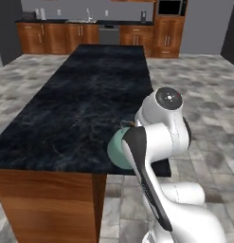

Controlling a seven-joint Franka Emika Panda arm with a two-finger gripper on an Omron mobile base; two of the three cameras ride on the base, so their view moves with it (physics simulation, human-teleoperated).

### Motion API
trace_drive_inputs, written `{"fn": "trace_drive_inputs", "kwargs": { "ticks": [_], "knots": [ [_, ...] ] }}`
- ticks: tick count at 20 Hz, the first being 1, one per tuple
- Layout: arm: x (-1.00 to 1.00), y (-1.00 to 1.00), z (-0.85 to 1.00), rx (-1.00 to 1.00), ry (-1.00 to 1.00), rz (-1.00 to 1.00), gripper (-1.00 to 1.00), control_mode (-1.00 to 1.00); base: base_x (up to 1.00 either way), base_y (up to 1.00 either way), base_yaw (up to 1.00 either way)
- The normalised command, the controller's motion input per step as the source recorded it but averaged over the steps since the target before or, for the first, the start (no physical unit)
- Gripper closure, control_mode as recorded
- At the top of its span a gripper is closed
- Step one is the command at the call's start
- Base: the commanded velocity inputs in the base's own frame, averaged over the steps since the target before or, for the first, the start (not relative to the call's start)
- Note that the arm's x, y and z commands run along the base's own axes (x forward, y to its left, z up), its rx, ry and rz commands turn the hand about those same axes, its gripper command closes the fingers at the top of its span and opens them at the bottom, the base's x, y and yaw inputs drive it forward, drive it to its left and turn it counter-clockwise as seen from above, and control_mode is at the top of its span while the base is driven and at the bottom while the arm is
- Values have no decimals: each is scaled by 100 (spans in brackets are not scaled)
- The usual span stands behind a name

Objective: The kettle is done boiling. Turn off the stove, then wait for 300 timesteps before moving the kettle to the dining table.

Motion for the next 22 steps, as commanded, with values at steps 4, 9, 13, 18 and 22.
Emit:
{"fn": "trace_drive_inputs", "kwargs": {
  "ticks": [4, 9, 13, 18, 22],
  "knots": [
    [0, 0, 0, 0, 0, 0, 100, 100, 15, -59, 36],
    [0, 0, 0, 0, 0, 0, 100, 100, 55, -50, 34],
    [0, 0, 0, 0, 0, 0, 100, 100, 61, -8, 19],
    [0, 0, 0, 0, 0, 0, 100, 100, 5, 0, 0],
    [8, 0, 0, 0, 0, 0, 100, -100, 18, 0, 0]
  ]
}}
